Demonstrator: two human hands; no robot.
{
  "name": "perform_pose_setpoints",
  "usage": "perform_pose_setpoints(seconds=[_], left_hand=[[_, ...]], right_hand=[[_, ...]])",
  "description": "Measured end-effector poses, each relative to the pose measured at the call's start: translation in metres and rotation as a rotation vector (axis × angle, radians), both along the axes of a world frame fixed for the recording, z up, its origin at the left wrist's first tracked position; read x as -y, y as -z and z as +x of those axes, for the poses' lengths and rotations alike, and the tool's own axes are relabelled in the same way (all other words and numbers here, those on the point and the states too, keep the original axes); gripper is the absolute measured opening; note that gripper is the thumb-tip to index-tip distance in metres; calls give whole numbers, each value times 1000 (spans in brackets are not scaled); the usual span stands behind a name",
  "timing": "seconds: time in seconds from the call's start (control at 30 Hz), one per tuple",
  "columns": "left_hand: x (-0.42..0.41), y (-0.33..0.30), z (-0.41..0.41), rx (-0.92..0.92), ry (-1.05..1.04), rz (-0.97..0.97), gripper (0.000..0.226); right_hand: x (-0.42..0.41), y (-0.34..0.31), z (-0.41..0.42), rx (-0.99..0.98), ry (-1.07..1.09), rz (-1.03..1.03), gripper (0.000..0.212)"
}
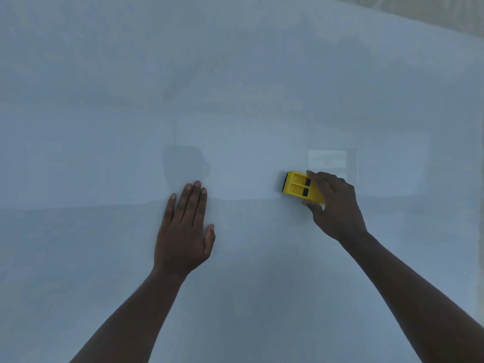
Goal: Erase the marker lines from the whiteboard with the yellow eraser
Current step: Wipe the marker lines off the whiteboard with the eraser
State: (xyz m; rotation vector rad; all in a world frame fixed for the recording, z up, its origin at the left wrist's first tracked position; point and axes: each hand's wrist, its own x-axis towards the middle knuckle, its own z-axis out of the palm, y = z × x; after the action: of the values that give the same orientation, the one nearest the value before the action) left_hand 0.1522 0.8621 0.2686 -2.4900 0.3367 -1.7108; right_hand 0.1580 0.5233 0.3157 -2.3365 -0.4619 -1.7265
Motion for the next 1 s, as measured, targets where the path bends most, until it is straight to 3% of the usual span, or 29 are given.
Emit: perform_pose_setpoints(seconds=[0.2, 0.33, 0.67, 0.8, 1.0], left_hand=[[32, -13, -30, -75, 1, -137, 68], [51, -26, -44, -113, 95, -64, 61], [50, -35, -68, -282, 278, 54, 69], [35, -41, -76, -396, 372, -50, 71], [16, -48, -83, -458, 413, -239, 48]], right_hand=[[-37, -10, -11, -101, -129, -280, 68], [-53, -11, -12, -135, -250, -335, 65], [-70, -6, -26, -229, -415, -363, 62], [-83, -10, -37, -284, -427, -342, 63], [-76, -5, -49, -347, -420, -157, 63]])
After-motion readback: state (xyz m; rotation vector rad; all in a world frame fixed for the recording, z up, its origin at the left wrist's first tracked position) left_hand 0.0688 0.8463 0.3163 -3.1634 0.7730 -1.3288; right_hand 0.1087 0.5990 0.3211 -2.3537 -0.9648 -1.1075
